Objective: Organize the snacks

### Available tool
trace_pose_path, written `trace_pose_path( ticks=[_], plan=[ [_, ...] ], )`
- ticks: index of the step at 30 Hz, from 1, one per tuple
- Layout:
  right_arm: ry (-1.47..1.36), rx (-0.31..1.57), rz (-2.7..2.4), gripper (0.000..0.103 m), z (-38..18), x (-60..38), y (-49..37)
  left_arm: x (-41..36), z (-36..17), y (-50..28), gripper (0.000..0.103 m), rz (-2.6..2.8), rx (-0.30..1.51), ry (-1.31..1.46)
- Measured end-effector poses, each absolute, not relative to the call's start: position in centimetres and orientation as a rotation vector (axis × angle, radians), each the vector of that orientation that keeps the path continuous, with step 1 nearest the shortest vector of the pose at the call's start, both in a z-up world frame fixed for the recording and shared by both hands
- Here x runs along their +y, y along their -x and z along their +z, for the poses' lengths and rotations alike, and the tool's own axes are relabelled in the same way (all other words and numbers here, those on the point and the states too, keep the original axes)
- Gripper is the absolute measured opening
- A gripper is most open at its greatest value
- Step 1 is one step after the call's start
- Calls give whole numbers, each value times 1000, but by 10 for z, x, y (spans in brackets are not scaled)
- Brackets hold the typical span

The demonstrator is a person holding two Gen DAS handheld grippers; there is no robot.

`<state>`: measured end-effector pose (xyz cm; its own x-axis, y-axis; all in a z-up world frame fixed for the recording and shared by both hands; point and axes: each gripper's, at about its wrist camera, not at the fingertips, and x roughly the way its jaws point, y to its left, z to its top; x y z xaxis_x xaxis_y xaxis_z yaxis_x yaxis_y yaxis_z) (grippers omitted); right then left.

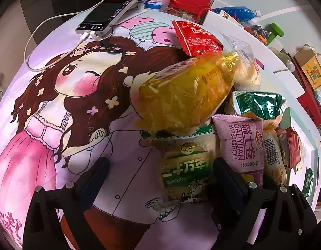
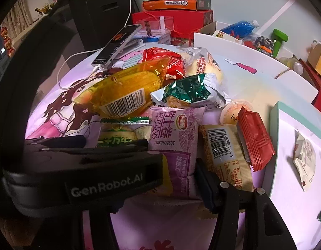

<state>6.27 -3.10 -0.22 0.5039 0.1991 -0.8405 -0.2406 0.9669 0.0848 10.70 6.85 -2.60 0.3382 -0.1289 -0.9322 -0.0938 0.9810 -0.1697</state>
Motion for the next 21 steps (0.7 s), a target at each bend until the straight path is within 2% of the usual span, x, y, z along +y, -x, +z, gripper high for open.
trace_pose_path(
  ticks=[16, 18, 21],
  plan=[
    [62, 1014, 237, 58, -7, -31, -64, 101, -28, -106, 100, 56, 1242, 190],
    [65, 1015, 233, 54, -7, -30, -64, 99, -29, -106, 97, 56, 1246, 170],
    [55, 1009, 234, 51, -5, -32, -63, 101, -24, -103, 82, 44, 1234, 180]
  ],
)
